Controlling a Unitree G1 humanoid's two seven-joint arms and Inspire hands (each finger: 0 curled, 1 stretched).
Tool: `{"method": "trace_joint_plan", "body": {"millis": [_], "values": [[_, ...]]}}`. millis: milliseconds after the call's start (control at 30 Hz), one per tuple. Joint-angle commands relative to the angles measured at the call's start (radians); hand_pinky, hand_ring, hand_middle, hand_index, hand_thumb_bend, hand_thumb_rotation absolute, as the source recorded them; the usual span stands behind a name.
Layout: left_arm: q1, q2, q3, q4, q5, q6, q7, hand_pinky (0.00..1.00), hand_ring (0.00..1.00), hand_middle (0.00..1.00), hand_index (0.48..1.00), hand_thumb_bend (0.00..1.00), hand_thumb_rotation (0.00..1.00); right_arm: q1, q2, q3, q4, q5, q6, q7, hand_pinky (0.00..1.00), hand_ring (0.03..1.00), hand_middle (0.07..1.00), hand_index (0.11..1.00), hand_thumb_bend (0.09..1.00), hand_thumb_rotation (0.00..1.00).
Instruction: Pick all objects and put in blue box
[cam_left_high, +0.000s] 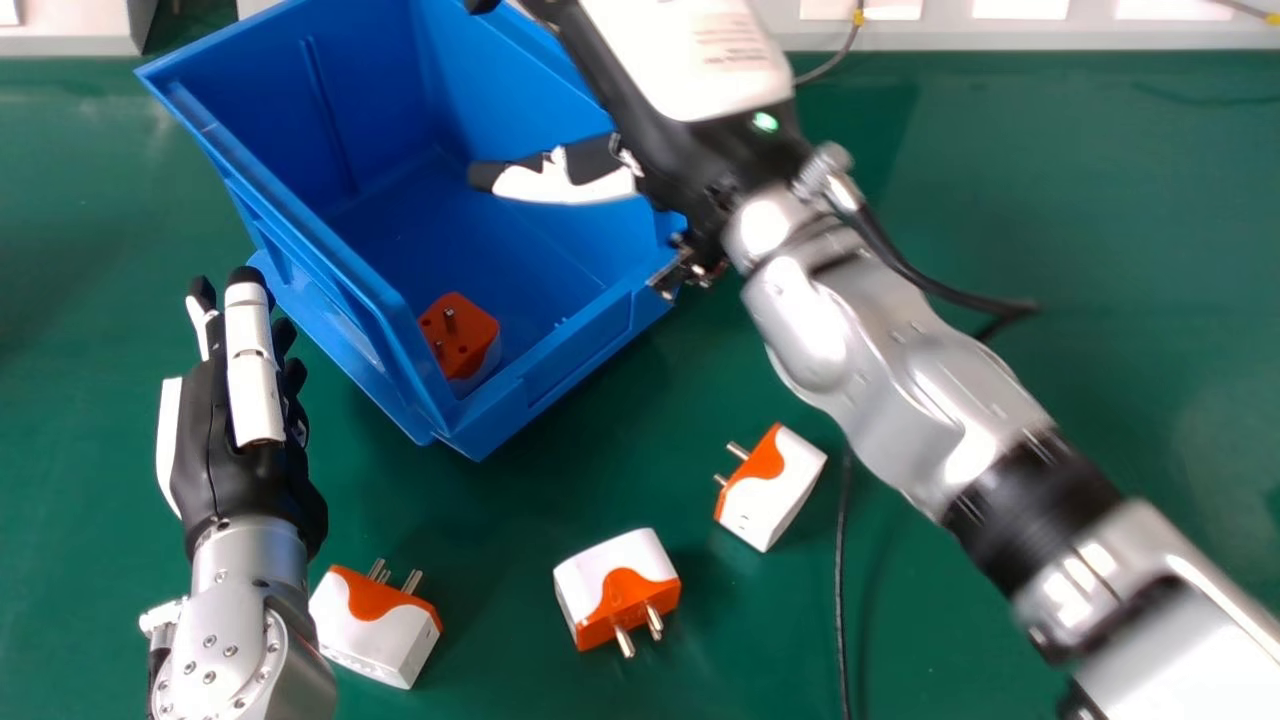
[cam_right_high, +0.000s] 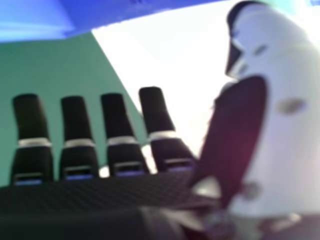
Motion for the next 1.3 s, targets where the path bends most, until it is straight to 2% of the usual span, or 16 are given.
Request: {"method": "trace_joint_plan", "body": {"millis": [0, 133, 300, 467, 567, 767, 967, 1100, 1267], "values": [[-0.023, 0.016, 0.011, 0.006, -0.006, -0.013, -0.01, 0.99, 0.97, 0.98, 0.988, 0.28, 0.96, 0.096, -0.045, -0.051, -0.199, -0.014, 0.02, 0.017, 0.59, 0.728, 0.77, 0.711, 0.471, 0.36], [-0.027, 0.024, 0.016, 0.015, -0.011, -0.015, -0.016, 0.99, 0.97, 0.98, 0.989, 0.28, 0.96, 0.247, -0.089, -0.099, -0.384, -0.025, 0.034, 0.037, 0.57, 0.705, 0.758, 0.714, 0.458, 0.36], [-0.027, 0.023, 0.019, 0.017, -0.007, -0.021, -0.02, 0.99, 0.97, 0.98, 0.99, 0.29, 0.96, 0.418, -0.141, -0.178, -0.535, -0.007, 0.02, 0.061, 0.58, 0.713, 0.754, 0.72, 0.448, 0.37], [-0.023, 0.026, 0.023, 0.029, -0.008, -0.036, -0.03, 0.99, 0.97, 0.98, 0.99, 0.29, 0.95, 0.59, -0.181, -0.257, -0.639, 0.003, 0.008, 0.072, 0.58, 0.724, 0.76, 0.728, 0.449, 0.36], [-0.018, 0.026, 0.023, 0.027, -0.007, -0.04, -0.033, 0.99, 0.97, 0.98, 0.991, 0.29, 0.95, 0.652, -0.193, -0.283, -0.667, 0.001, -0.003, 0.082, 0.57, 0.724, 0.763, 0.731, 0.453, 0.35], [-0.016, 0.027, 0.026, 0.03, -0.004, -0.051, -0.04, 0.99, 0.97, 0.98, 0.992, 0.29, 0.95, 0.765, -0.277, -0.35, -0.618, 0.051, -0.075, 0.126, 0.58, 0.734, 0.771, 0.741, 0.462, 0.34], [-0.009, 0.029, 0.031, 0.024, -0.007, -0.052, -0.048, 1.0, 0.98, 0.99, 0.998, 0.28, 0.95, 0.813, -0.305, -0.368, -0.591, 0.048, -0.105, 0.148, 0.63, 0.766, 0.793, 0.765, 0.453, 0.41], [-0.012, 0.029, 0.037, 0.032, -0.011, -0.058, -0.053, 1.0, 0.99, 1.0, 1.0, 0.28, 0.96, 0.819, -0.373, -0.381, -0.549, 0.064, -0.143, 0.211, 0.64, 0.781, 0.805, 0.777, 0.449, 0.43], [-0.01, 0.022, 0.035, 0.02, -0.011, -0.053, -0.052, 1.0, 0.99, 1.0, 1.0, 0.28, 0.96, 0.784, -0.435, -0.365, -0.487, 0.062, -0.189, 0.279, 0.65, 0.795, 0.818, 0.788, 0.445, 0.46]]}}
